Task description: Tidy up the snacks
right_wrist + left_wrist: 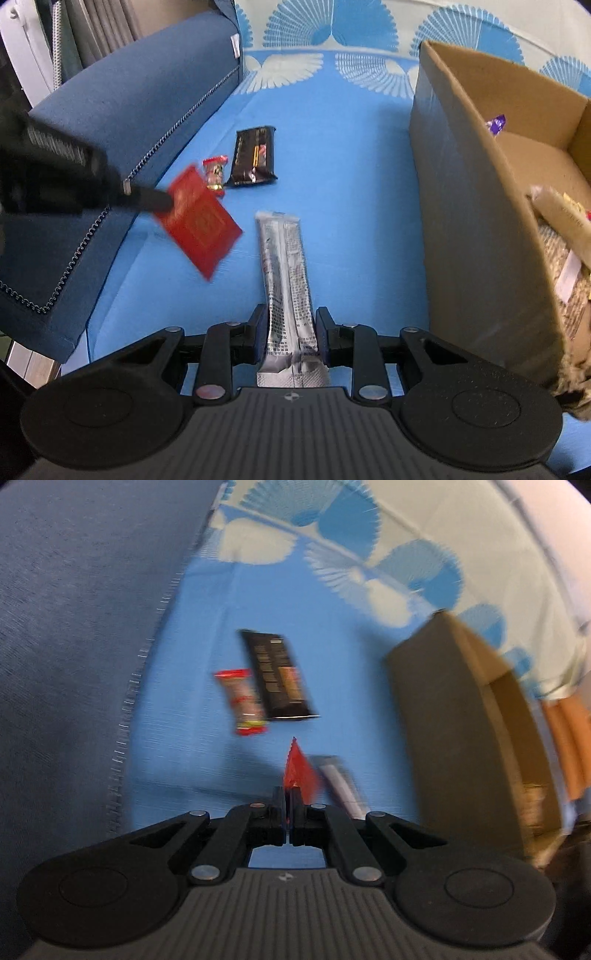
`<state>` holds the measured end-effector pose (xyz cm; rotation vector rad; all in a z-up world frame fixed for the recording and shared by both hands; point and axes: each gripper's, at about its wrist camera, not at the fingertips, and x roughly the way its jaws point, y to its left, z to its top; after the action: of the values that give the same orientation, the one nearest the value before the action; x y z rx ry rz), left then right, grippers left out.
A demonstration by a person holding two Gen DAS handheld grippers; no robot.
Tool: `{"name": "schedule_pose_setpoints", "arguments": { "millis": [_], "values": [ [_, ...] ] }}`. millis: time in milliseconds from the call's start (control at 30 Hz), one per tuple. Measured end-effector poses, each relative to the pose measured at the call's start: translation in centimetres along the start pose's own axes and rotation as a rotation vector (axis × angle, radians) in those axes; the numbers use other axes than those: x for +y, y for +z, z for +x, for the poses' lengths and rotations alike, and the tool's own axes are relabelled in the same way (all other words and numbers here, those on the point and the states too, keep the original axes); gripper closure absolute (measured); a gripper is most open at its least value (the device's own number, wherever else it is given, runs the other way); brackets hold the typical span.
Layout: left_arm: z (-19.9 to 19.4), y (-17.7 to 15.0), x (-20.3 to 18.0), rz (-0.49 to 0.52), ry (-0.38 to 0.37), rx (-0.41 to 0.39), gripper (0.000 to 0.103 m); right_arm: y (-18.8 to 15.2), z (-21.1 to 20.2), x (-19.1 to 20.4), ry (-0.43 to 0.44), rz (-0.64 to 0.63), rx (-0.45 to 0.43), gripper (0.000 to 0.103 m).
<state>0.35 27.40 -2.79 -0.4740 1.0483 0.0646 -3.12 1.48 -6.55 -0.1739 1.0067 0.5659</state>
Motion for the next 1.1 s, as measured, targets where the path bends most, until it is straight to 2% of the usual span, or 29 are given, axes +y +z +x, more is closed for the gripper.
{"name": "schedule_pose_setpoints", "arguments": {
  "millis": [67,133,200,267,333,400,500,567,667,733,833,967,1033,1100],
  "values": [
    [0.6,0.3,0.5,-0.03,0.054,0.02,0.097,0.1,0.4,0.1,-0.006,-0.015,0.004,0.071],
    [1.0,0.5,0.6,-0.042,0.073,0.029,0.092,0.3,0.6,-0.1,-0.023,-0.023,-0.003,0.06],
    [1.4,0.9,0.2,-0.018,0.08,0.03,0.071,0.6,0.9,-0.5,-0.015,-0.018,-0.006,0.058],
    [1.8,1.1,-0.7,0.018,0.103,0.032,0.057,0.8,1.2,-0.8,-0.019,-0.015,-0.011,0.053],
    [2.5,1.2,-1.6,0.054,0.122,0.04,0.05,1.1,1.9,-0.9,-0.012,-0.022,-0.001,0.051],
    [3.0,0.9,-1.6,0.081,0.116,0.047,0.034,1.1,2.6,-0.8,-0.006,-0.035,0.016,0.05],
    [4.1,0.6,-2.8,0.142,0.145,0.07,0.018,0.9,3.3,-0.5,0.0,-0.062,0.026,0.048],
    [4.9,0.3,-3.6,0.189,0.171,0.093,0.018,0.8,3.3,-0.2,-0.001,-0.084,0.029,0.047],
    [6.2,-0.1,-4.7,0.235,0.205,0.126,0.018,0.5,3.3,0.1,-0.026,-0.125,0.025,0.054],
    [6.8,-0.3,-4.9,0.257,0.228,0.144,0.018,0.5,3.2,0.0,-0.026,-0.12,0.022,0.068],
    [7.5,-0.5,-5.1,0.284,0.245,0.161,0.017,0.7,3.1,-0.6,-0.021,-0.092,0.021,0.072],
    [8.2,-0.9,-5.7,0.335,0.264,0.166,0.016,0.7,3.0,-0.9,-0.031,-0.076,0.02,0.073],
    [8.3,-1.0,-5.7,0.344,0.265,0.165,0.016,0.7,3.1,-0.9,-0.033,-0.072,0.023,0.07],
    [8.2,-1.0,-5.7,0.345,0.266,0.162,0.019,0.7,3.2,-0.8,-0.033,-0.064,0.021,0.069]
  ]
}}
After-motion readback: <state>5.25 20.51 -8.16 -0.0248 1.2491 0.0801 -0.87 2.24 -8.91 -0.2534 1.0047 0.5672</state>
